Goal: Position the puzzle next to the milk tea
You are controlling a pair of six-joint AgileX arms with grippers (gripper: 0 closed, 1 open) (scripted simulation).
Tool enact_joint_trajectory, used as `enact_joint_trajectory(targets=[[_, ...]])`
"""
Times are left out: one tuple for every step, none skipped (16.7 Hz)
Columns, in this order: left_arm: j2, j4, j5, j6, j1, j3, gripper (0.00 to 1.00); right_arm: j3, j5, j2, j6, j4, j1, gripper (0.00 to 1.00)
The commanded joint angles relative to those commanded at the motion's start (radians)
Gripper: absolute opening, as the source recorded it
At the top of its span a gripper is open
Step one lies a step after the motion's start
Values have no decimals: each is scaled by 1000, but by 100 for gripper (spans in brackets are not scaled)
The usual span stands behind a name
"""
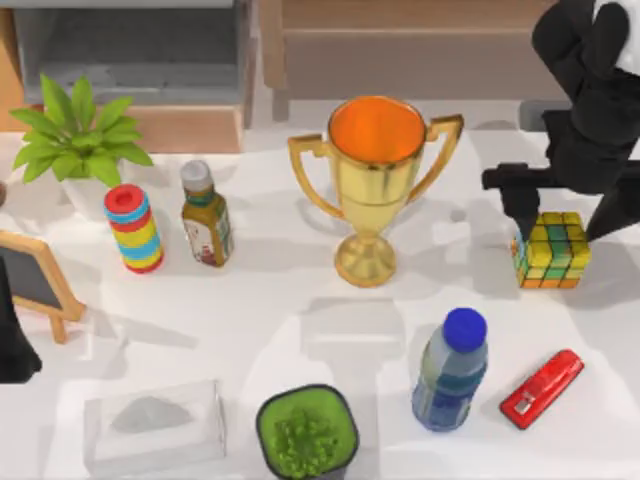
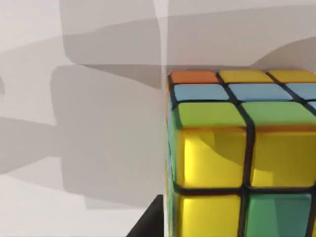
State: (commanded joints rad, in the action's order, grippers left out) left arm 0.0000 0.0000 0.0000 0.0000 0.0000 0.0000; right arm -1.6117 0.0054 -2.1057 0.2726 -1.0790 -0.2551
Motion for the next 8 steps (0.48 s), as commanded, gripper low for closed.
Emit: enact_joint_trajectory(targets=[[0,0,0,0,0,0,100,0,0,0,0,0,0,90],[0,0,0,0,0,0,100,0,0,0,0,0,0,98],[0,0,0,0,0,0,100,0,0,0,0,0,0,100],[0,0,0,0,0,0,100,0,0,0,0,0,0,100],[0,0,0,0,0,0,100,0,0,0,0,0,0,100],[0,0,0,0,0,0,100,0,0,0,0,0,0,100],[0,0,0,0,0,0,100,0,0,0,0,0,0,100],[0,0,0,0,0,0,100,0,0,0,0,0,0,100]])
